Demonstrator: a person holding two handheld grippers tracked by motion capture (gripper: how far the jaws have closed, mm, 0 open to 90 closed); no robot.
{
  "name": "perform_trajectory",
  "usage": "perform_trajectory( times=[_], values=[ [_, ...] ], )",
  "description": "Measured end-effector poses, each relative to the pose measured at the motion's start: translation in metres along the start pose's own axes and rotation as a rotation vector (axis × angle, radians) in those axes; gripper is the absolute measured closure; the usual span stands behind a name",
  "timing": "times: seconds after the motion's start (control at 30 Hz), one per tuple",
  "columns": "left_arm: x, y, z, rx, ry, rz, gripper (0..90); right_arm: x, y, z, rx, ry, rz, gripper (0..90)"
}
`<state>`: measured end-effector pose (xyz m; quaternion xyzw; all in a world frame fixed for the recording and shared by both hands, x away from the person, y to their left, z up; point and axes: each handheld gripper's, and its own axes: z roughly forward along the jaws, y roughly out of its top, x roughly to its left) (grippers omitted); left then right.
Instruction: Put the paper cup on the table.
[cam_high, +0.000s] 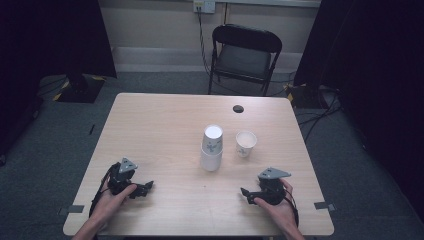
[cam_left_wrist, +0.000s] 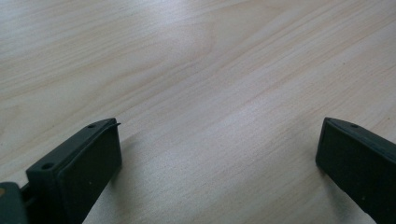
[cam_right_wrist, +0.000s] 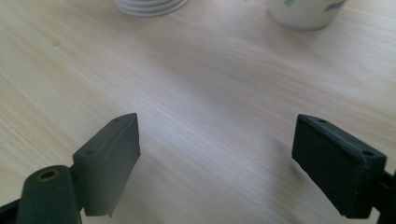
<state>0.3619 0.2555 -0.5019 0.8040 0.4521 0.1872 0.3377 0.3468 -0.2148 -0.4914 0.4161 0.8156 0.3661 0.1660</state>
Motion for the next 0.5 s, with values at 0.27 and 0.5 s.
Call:
perform_trajectory(
  times=[0.27,0.5],
  values=[
    [0.000,0.000,0.000,0.001,0.001,0.001,0.0,0.015,0.001,0.013,0.008,-0.020,-0.038,13.0],
    [-0.001,0.000,0.001,-0.005,0.000,-0.005,0.0,0.016,0.000,0.013,0.004,-0.029,-0.028,13.0]
  ],
)
